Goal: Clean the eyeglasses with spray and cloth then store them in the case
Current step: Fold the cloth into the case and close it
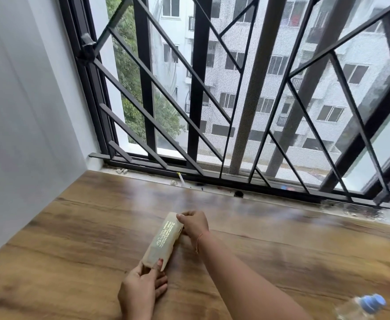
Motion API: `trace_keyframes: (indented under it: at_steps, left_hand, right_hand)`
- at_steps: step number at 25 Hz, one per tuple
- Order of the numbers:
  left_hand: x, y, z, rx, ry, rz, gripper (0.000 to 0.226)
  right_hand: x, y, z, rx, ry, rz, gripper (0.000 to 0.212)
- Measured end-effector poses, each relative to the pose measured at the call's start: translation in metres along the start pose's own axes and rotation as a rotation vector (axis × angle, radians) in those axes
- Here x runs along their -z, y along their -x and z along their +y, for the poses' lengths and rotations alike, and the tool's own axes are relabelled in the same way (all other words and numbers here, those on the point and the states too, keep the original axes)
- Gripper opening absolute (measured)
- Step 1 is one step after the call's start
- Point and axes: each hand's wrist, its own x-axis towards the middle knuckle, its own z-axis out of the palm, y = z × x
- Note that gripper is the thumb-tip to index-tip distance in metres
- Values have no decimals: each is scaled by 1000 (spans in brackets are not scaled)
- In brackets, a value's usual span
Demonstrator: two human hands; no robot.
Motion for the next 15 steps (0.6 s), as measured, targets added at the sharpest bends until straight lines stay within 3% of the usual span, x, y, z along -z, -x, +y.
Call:
trace_keyframes:
  at_steps: [6, 9, 12, 15]
  left_hand:
    - [-1, 3, 0, 11, 0, -12, 33]
    - [-1, 9, 4, -20, -49, 60, 47]
    - [2, 20, 14, -221, -196, 222, 77]
    - [-16, 57, 35, -493, -313, 335, 51]
  right_hand:
    - [4, 0, 0, -11, 5, -17, 11]
    - [18, 20, -10, 21, 1, -7, 18]
    - [54, 55, -18, 157, 94, 72, 31]
    - [111, 104, -22, 335, 200, 255, 33]
